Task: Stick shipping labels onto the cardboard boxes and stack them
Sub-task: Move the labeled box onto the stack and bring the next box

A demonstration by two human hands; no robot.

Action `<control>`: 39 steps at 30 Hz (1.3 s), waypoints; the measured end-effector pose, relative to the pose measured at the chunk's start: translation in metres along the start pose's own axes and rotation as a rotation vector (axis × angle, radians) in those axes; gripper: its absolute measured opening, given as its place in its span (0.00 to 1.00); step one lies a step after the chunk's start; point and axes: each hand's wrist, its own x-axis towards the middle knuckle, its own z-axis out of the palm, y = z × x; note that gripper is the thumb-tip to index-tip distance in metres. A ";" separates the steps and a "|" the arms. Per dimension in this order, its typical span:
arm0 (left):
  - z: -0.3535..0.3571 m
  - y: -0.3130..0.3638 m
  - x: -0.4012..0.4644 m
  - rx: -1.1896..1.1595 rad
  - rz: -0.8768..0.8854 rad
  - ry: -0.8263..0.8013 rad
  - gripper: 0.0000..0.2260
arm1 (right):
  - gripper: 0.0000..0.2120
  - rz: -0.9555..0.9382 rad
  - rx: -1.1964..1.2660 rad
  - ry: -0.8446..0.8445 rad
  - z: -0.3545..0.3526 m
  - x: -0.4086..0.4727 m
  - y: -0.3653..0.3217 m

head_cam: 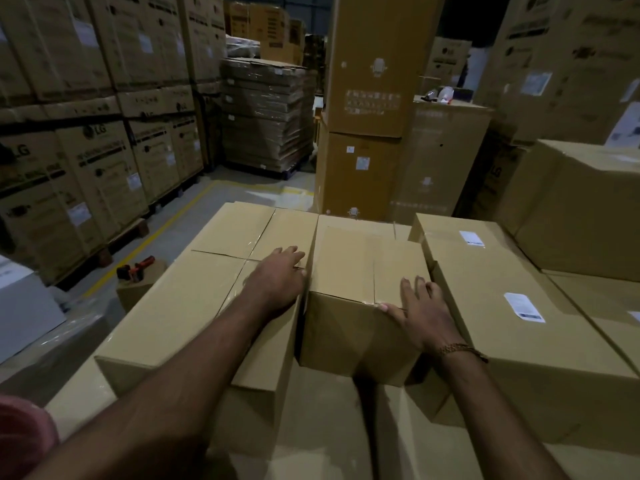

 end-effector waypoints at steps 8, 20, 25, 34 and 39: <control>0.018 -0.012 0.003 0.069 0.014 0.024 0.21 | 0.45 -0.025 0.009 -0.002 0.003 0.049 0.001; 0.017 -0.010 0.002 0.089 0.012 0.027 0.21 | 0.45 -0.034 0.003 0.029 0.008 0.075 -0.006; 0.015 -0.007 0.000 0.085 0.014 0.031 0.21 | 0.46 -0.039 0.033 0.010 0.008 0.077 -0.003; 0.014 -0.007 0.000 0.089 0.027 0.030 0.20 | 0.45 -0.048 0.060 0.006 0.004 0.075 -0.002; 0.017 -0.010 0.002 0.069 0.030 0.041 0.20 | 0.45 -0.037 0.056 0.008 0.005 0.073 -0.003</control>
